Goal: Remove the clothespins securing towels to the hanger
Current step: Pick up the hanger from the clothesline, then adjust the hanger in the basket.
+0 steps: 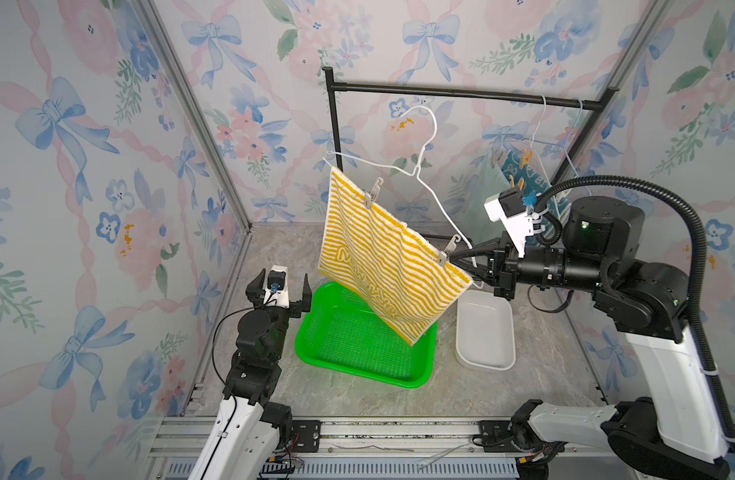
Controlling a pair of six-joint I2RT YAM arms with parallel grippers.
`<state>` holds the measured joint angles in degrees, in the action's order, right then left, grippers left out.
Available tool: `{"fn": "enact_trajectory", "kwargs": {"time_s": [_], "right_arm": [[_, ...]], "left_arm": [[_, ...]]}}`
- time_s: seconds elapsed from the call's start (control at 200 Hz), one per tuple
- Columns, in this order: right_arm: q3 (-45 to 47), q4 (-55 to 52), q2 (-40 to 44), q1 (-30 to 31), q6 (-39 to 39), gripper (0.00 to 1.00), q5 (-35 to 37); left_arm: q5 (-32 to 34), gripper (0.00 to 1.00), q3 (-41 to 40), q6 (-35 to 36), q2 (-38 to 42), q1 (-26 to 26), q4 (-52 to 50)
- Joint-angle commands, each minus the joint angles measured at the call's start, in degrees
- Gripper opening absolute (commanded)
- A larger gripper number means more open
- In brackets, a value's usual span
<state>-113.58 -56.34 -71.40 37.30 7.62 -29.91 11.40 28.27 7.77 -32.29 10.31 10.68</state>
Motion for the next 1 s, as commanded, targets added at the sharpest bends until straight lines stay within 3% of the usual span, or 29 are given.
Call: {"fn": "enact_trajectory", "kwargs": {"time_s": [0.0, 0.22, 0.625, 0.995], "right_arm": [[4.70, 5.69, 1.19, 0.89, -1.36, 0.00, -1.92], [17.10, 12.90, 4.30, 1.02, -2.17, 0.00, -7.78], [38.41, 23.76, 7.48, 1.02, -7.13, 0.00, -6.09], [52.57, 33.51, 6.09, 1.07, -10.59, 0.00, -5.93]], "left_arm": [[1.96, 0.98, -0.49, -0.78, 0.48, -1.19, 1.44], [1.60, 0.98, -0.49, -1.22, 0.40, -2.07, 1.45], [1.35, 0.98, -0.50, -1.22, 0.30, -2.57, 1.45], [-1.09, 0.96, -0.15, -0.82, -0.01, -2.66, 1.06]]}}
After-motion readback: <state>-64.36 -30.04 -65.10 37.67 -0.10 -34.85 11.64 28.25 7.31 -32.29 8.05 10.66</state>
